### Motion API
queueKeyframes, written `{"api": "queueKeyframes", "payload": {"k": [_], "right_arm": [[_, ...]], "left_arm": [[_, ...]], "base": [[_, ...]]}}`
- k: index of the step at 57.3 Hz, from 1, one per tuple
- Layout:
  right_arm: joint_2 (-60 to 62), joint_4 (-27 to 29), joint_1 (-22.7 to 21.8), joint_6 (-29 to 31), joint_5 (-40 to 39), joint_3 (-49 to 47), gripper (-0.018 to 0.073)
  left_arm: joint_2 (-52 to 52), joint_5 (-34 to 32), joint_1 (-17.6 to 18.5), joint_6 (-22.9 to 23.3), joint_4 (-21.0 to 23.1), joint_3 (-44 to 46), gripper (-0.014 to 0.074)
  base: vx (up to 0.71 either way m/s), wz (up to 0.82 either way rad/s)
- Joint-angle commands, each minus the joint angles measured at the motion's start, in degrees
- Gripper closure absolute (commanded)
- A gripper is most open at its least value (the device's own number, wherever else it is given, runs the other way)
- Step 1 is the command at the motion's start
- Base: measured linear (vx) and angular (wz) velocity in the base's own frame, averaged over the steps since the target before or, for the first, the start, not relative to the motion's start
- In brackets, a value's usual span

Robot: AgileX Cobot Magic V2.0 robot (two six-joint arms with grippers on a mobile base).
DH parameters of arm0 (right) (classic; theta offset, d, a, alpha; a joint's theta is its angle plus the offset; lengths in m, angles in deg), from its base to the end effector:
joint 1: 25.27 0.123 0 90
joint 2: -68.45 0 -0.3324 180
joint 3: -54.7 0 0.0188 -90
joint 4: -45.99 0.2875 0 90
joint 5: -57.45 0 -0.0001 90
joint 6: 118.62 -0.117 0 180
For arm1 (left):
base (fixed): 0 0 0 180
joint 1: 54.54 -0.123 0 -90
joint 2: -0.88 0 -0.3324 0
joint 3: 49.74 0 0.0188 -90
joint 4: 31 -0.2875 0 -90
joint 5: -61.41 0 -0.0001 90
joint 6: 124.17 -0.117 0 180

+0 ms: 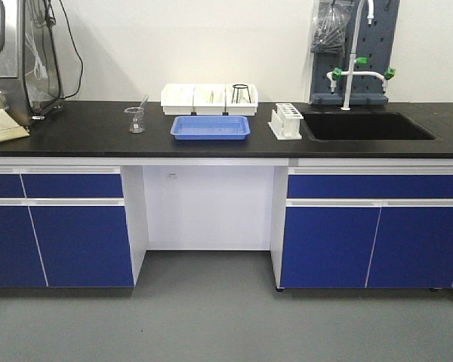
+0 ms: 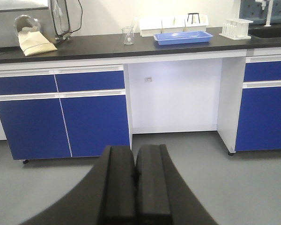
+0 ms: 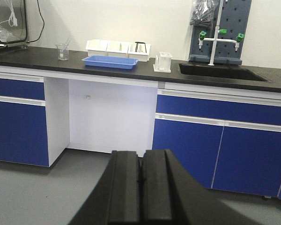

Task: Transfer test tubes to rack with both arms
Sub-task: 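Drive the base up to the bench facing the white bins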

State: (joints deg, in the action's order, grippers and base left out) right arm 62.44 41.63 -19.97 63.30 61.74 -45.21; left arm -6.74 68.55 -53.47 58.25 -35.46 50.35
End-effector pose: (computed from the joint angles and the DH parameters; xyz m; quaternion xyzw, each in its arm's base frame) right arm 0.0717 0.0060 0.1952 -0.0695 0.7060 -0.0080 0.7047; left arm 0.0736 -0.0002 0.1887 0.0165 0.7350 0.0091 0.6778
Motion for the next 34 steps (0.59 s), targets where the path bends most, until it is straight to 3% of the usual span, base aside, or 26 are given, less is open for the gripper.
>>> {"api": "queueKeyframes", "payload": {"k": [1, 34], "right_arm": [[0.55, -0.25, -0.10, 0.20, -4.72, 0.75, 0.0568], [0.55, -0.25, -0.10, 0.20, -4.66, 0.75, 0.0568]], "left_arm": [[-0.46, -4.37, -0.01, 0.10, 0.12, 1.49, 0.0542], [-0.46, -4.37, -0.01, 0.10, 0.12, 1.49, 0.0542]], "base": [[0.17, 0.05], [0.26, -0.09]]}}
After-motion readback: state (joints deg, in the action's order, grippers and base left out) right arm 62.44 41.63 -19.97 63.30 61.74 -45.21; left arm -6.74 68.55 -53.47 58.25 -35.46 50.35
